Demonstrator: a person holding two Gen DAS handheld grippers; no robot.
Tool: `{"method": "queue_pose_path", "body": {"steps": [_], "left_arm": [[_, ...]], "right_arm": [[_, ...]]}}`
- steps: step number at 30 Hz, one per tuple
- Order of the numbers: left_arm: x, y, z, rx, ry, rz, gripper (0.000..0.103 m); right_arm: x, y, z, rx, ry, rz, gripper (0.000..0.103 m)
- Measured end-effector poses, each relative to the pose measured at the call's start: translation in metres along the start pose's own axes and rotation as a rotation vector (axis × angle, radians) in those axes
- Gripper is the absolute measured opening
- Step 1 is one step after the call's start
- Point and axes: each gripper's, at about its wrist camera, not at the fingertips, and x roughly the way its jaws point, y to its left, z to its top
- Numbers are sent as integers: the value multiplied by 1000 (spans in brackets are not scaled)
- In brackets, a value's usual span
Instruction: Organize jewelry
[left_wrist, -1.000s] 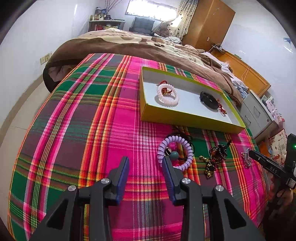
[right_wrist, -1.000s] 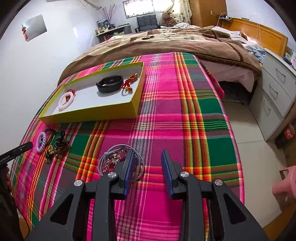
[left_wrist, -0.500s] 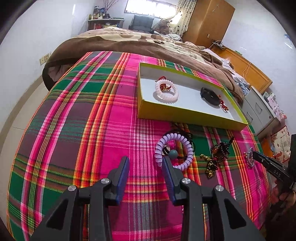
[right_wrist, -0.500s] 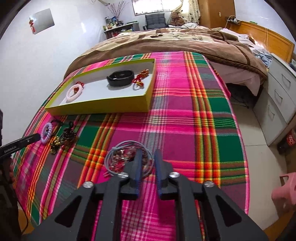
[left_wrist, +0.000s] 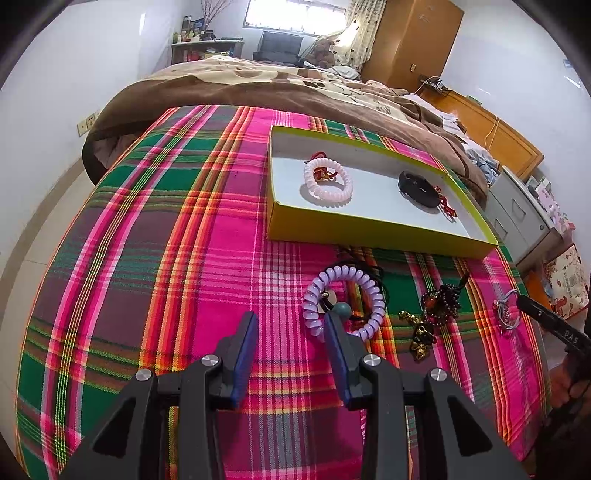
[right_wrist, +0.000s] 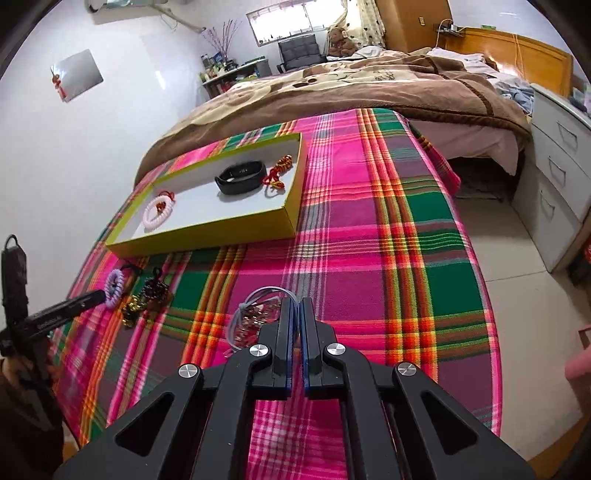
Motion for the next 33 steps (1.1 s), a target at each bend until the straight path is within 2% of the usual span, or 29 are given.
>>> {"method": "queue_pose_path", "body": {"steps": [2,7,13,16,18,21,27,30,33], "left_arm": [[0,-2,0,10,-2,5,36],[2,-5,1,25,-1,8,35],[2,-19,2,77,0,-1,12],[3,-23,2,94,-1,9,11],[3,-21,1,79,2,-21,7],[-1,-20,1,81,-6,-22,0],[-10,-17,1,84,-27,-29,0],[-7,-15,1,70,0,-71,0],[-4,-13,0,55,2,-80,3]], "right_arm": [[-1,1,-1,23,-2,38,3],[-3,13,-1,9,-10,67,3],[-5,24,1,12,-24,94,3],[-6,26,2,11,-27,98,3],[-5,27,2,11,-28,97,3],[-5,27,3,19,-33,100,3],[-10,27,3,22,-47,98,3],[-10,28,3,18,-48,92,3],[-11,29,2,16,-47,95,3]]}}
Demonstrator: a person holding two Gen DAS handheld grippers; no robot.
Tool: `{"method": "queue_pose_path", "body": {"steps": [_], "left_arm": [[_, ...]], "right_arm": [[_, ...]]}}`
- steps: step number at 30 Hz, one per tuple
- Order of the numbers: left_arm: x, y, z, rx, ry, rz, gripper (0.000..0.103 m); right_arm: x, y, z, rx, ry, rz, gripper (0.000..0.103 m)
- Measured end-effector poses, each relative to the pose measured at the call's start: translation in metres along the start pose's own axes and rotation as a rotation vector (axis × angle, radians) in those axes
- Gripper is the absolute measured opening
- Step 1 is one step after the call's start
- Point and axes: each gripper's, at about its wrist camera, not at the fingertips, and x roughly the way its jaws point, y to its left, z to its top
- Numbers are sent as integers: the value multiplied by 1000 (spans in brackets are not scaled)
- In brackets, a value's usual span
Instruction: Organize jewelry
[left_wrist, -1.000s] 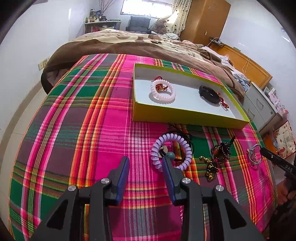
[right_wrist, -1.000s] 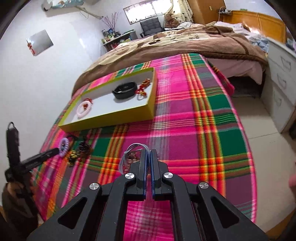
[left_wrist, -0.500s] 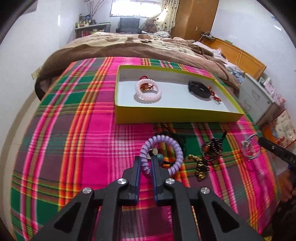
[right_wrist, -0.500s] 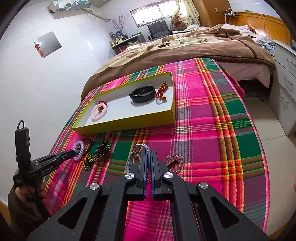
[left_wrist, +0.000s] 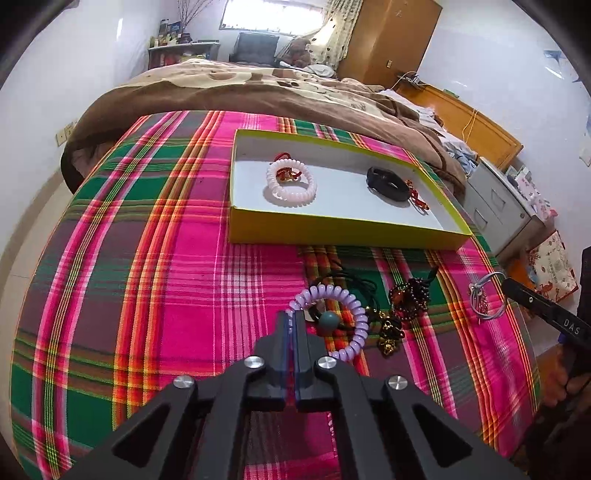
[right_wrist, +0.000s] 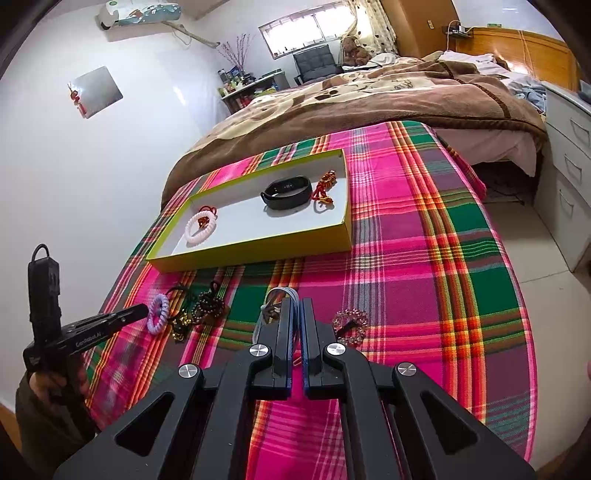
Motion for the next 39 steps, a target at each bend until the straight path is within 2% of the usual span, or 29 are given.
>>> {"method": "queue_pose_path", "body": {"steps": [4,6,11,12,13,14,19,28,35,39], "left_arm": [[7,-4,-3,19,32,8,22],[9,-11,-4,62,30,58,22],[13,-21,-2,115,40,125,21],[13,-22,-3,122,39,133,19],[13,-22,-3,129,36,144,10],[13,-22,-3,131,33,150,10],[8,-17,-2,117,21,141,9],[-20,-8,8,80,-47,113,9],[-26,-8,34,71,-82,80,9],[-21,-16,58,91,-97,87,9]], "right_arm": [[0,0,0,-2,4,-1,3],[0,0,-1,-3,3,1,3],[2,1,-1,-2,7,1,3],[2,0,-1,-2,7,1,3],[2,0,-1,-1,6,1,3],[2,0,-1,1,6,3,3],[3,2,0,1,6,1,3],[-2,7,6,-2,-17,8,3],[0,15,23,-9,-39,9,3],[7,20,38,-9,-52,3,3]]}}
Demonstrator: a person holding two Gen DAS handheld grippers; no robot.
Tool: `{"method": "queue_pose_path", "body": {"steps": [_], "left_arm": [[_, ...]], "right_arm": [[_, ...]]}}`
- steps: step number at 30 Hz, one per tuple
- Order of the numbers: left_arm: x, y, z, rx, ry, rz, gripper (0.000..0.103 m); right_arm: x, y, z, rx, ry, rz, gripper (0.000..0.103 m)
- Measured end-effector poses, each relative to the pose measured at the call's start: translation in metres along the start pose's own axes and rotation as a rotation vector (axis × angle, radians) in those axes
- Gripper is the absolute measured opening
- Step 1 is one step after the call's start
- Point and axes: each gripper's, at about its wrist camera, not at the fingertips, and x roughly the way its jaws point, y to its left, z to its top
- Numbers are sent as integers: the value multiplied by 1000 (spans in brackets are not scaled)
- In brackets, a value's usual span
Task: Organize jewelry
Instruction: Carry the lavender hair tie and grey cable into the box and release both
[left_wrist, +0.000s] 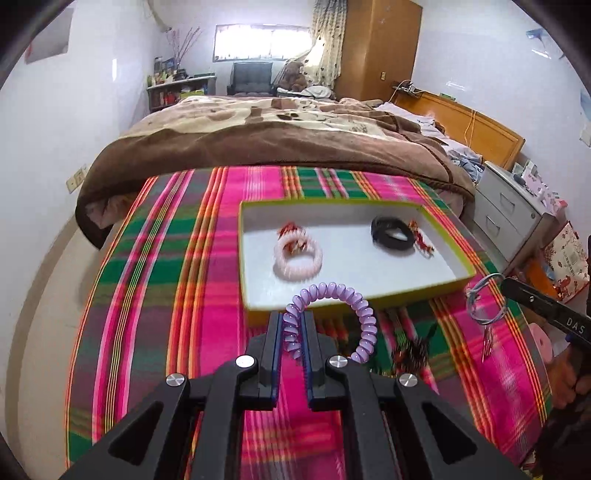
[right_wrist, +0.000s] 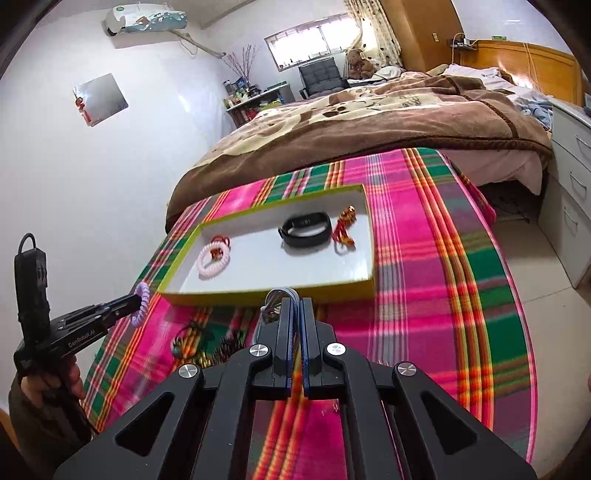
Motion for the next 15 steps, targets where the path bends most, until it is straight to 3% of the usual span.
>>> {"method": "queue_pose_path", "body": {"steps": [15], "left_arm": [[65,-18,46,-20,40,-56,9]], "right_arm": [[59,-7,44,39,16,-66,3]]}}
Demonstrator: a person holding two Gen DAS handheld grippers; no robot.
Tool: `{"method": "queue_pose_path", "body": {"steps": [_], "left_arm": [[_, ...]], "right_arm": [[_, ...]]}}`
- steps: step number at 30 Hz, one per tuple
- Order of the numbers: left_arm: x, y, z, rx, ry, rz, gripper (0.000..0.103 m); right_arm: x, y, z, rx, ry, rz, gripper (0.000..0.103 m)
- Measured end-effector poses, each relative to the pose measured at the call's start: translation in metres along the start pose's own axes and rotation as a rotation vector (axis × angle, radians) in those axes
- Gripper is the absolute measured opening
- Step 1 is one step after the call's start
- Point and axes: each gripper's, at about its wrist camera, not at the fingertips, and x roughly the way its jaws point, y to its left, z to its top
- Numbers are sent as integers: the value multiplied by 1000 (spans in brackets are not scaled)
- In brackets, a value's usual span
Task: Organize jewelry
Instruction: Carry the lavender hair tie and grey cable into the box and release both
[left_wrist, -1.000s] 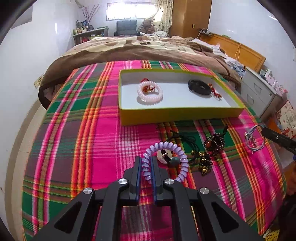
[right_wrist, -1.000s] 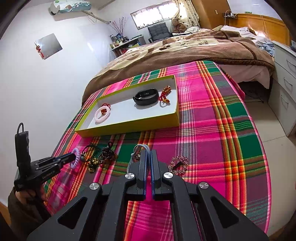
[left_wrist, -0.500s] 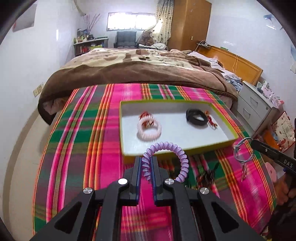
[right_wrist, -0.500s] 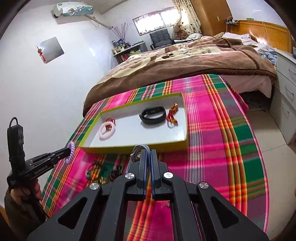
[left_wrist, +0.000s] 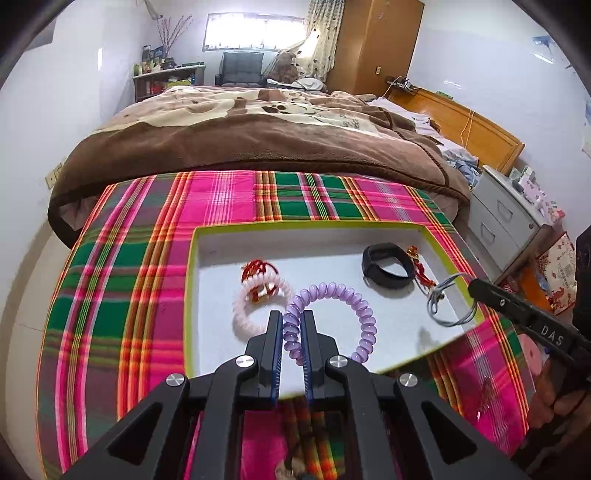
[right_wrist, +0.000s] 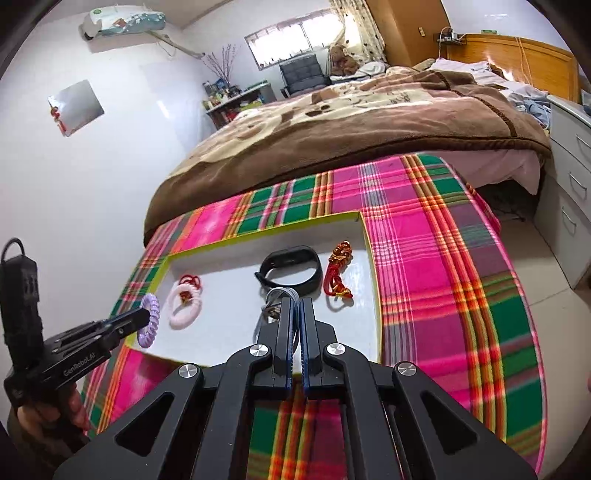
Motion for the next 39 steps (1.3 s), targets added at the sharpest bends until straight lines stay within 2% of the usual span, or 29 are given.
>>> {"method": "queue_pose_path", "body": {"steps": [3,8,18,32,34,36,39], "left_arm": [[13,-2,8,-25,7,-17,9],[34,-8,13,-15,29,-4,9],[59,-12,12,-14,80,3,10],[60,-18,6,-11,93,-3,10],[57,-18,5,-14,83,-11,10],[54,-17,4,-21,81,-14,10],[45,-18,3,-9,62,-20,15]], "right_arm": [[12,-5,2,7,18,-10,3],[25,-11,5,-15,36,-59,3],[35,-16,3,-76,62,-158,3],[36,-8,0,-142,62,-199,3],[35,-7,-1,-149,55,-204,5],[34,-5,-2,-155,49,-205,13],[30,-2,-2,-166,40,-205,18]]}}
